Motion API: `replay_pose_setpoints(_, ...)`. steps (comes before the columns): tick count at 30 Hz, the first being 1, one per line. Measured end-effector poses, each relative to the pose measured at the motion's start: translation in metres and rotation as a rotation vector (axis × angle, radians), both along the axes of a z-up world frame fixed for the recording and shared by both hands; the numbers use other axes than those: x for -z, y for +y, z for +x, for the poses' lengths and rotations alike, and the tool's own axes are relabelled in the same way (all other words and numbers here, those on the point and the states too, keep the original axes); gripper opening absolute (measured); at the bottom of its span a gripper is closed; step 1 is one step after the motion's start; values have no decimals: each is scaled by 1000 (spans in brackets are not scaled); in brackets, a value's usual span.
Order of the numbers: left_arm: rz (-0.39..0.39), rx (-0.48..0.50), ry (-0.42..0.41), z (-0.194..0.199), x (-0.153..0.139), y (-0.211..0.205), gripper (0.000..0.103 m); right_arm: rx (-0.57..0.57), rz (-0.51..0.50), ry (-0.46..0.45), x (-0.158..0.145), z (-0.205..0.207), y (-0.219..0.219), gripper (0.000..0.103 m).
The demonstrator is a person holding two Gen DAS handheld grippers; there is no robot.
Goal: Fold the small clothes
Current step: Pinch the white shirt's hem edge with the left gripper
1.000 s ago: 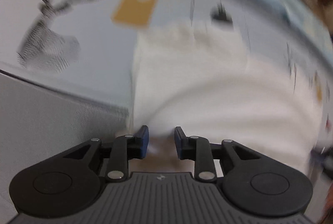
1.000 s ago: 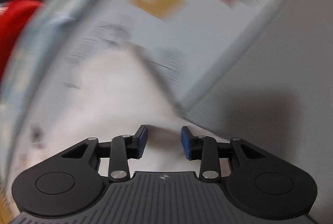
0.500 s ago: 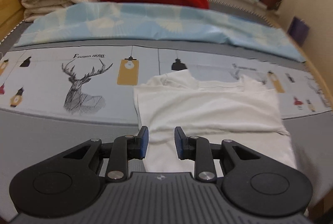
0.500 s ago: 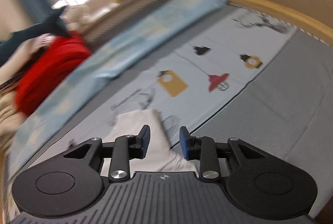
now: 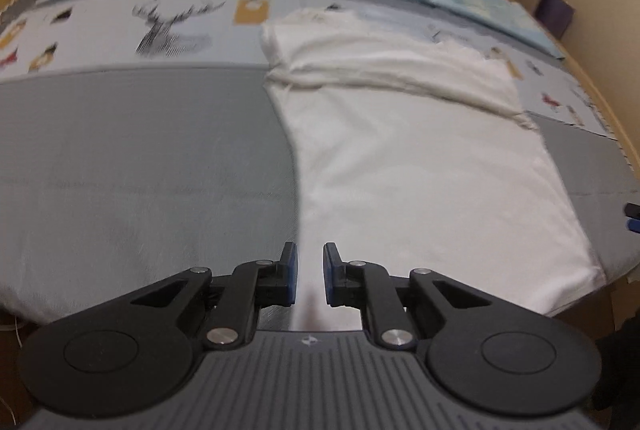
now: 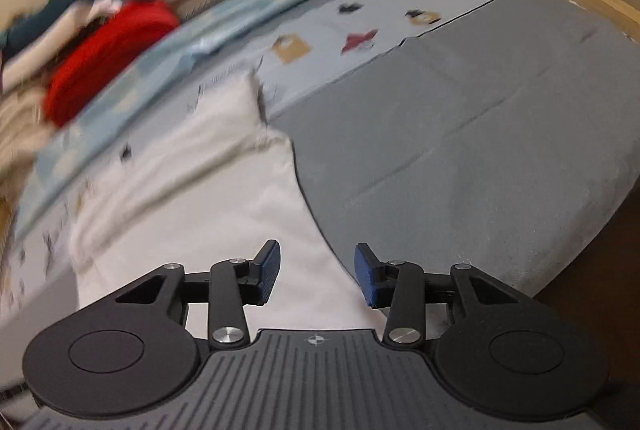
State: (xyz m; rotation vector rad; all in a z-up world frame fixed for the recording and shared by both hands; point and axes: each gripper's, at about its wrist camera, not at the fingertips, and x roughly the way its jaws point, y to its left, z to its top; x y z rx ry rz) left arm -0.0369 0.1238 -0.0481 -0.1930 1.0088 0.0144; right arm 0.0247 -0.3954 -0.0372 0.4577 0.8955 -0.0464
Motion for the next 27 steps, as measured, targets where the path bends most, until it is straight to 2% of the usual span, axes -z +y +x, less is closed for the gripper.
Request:
replay_pose_setpoints(2, -40, -26, 43, 2, 9, 8, 14, -30, -53, -7, 2, 1, 3, 43)
replay_pose_setpoints(4, -93, -29, 71, 5, 15, 13, 14, -46, -56, 14, 9, 6, 1, 43)
replay_pose_setpoints(9, -150, -39, 152, 10, 33, 15, 15, -70, -46, 139, 39, 11, -1, 43)
replay_pose_setpoints(18, -110, -50, 264, 14, 57, 17, 20, -138, -104, 285, 71, 15, 7, 44)
replay_pose_setpoints(23, -106, -34, 287, 19, 65, 10, 27, -130, -115, 306, 75, 17, 7, 46)
replay_pose_setpoints(27, -95, -30, 278, 23, 67, 6, 27, -168, -166, 305, 75, 15, 17, 49)
